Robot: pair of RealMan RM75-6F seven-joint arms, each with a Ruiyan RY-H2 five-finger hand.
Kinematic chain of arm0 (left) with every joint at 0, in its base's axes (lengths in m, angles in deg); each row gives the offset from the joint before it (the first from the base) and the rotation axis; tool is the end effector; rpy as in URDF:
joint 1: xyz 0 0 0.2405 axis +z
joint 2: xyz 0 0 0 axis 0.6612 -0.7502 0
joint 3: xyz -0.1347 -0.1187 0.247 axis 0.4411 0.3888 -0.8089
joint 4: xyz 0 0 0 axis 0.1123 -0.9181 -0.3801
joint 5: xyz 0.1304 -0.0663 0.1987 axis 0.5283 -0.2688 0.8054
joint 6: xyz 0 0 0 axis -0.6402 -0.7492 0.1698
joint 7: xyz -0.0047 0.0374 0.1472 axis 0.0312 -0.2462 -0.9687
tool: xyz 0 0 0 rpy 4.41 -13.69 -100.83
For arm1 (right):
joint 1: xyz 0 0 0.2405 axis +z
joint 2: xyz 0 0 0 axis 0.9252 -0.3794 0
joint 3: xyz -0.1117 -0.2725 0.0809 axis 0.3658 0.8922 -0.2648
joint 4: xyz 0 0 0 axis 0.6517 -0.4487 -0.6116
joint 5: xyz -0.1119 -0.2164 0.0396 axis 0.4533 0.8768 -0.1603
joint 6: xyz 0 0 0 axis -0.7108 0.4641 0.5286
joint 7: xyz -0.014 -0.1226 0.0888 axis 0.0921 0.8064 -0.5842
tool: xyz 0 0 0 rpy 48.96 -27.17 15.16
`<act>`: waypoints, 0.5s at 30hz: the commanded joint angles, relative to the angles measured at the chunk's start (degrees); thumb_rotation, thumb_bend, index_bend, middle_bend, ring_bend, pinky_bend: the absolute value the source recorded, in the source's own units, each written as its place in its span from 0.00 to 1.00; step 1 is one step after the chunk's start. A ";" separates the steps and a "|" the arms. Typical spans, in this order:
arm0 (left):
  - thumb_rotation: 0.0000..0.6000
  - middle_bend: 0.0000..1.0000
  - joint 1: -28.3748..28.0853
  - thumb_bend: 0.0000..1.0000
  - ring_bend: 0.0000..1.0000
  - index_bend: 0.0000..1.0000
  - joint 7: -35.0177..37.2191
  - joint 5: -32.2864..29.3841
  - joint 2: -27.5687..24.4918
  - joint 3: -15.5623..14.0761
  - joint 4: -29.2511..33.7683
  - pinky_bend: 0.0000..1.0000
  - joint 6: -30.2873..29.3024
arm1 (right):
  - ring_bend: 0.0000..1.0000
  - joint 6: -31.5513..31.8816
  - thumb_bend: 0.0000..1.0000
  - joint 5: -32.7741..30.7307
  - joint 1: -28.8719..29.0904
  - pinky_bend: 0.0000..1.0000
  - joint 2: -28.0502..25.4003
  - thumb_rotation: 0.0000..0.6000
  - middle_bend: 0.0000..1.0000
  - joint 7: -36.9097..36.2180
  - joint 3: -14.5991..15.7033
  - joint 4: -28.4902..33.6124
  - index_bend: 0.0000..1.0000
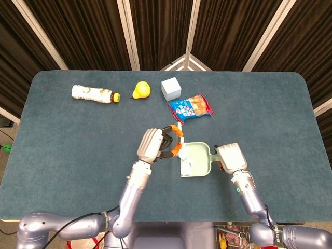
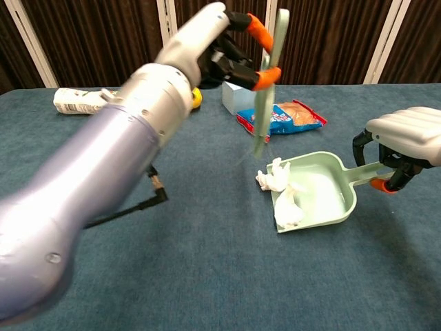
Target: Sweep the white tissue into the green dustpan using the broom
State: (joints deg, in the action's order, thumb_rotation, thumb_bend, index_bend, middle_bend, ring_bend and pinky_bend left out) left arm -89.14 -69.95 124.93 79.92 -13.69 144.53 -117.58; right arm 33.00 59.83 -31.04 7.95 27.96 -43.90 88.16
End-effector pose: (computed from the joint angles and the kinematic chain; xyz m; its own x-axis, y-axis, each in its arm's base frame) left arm 0.0144 0.3555 -0.1041 -0.3102 0.1805 0.9334 0.8552 -0.3758 0.3569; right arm -0.2317 -0.3428 -0.0179 0.6697 -0.2353 0.7043 -0.7421 -0.2483 0.6226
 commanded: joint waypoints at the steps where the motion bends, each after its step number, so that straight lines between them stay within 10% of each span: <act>1: 1.00 1.00 2.21 0.49 1.00 0.74 -0.64 -0.38 -3.81 -1.29 2.91 1.00 0.37 | 1.00 0.04 0.53 -0.19 0.02 0.93 0.34 1.00 0.98 0.49 0.24 0.03 0.83; 15: 1.00 1.00 4.00 0.49 1.00 0.74 -1.62 -1.56 -7.52 -5.13 2.17 1.00 2.54 | 1.00 1.44 0.53 0.49 -0.05 0.93 3.40 1.00 0.98 1.86 0.44 -0.66 0.83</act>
State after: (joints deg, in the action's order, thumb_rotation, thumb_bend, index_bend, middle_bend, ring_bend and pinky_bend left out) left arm -85.00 -71.32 123.55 72.12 -18.57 147.10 -115.25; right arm 34.44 60.31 -31.11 11.30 29.84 -43.41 87.55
